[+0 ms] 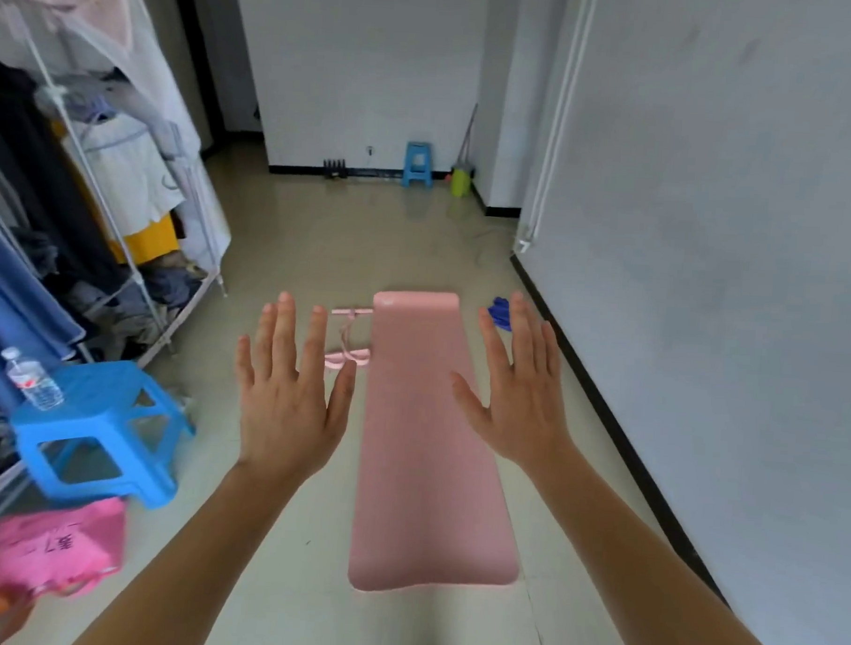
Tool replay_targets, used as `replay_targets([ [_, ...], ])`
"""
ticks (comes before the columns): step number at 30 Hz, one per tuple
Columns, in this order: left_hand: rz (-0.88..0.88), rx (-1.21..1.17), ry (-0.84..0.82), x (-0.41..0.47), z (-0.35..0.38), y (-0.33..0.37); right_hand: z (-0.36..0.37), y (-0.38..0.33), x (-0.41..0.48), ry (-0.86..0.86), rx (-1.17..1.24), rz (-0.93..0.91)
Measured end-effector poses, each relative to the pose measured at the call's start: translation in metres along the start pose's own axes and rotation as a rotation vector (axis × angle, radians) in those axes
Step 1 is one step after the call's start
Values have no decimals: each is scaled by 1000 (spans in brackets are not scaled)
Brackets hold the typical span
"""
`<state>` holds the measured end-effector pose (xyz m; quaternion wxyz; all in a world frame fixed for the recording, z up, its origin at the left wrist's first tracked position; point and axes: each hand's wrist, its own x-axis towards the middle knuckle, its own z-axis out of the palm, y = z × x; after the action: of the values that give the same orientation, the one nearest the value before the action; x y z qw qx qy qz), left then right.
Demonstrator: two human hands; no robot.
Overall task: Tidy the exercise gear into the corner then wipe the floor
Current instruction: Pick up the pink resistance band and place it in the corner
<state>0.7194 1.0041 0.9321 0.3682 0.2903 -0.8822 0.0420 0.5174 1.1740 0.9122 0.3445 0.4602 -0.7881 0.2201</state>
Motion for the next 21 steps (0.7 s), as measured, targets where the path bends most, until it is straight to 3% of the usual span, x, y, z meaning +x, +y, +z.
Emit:
replay_targets([
  [8,-8,193,-68,126,105,-89,175,-6,129,-53,162,17],
  [13,-27,270,-16,213,141,-162,262,-39,227,-69,258,-26],
  [21,-86,253,-69,311,262,-307,436,-80,344,-161,222,-70],
])
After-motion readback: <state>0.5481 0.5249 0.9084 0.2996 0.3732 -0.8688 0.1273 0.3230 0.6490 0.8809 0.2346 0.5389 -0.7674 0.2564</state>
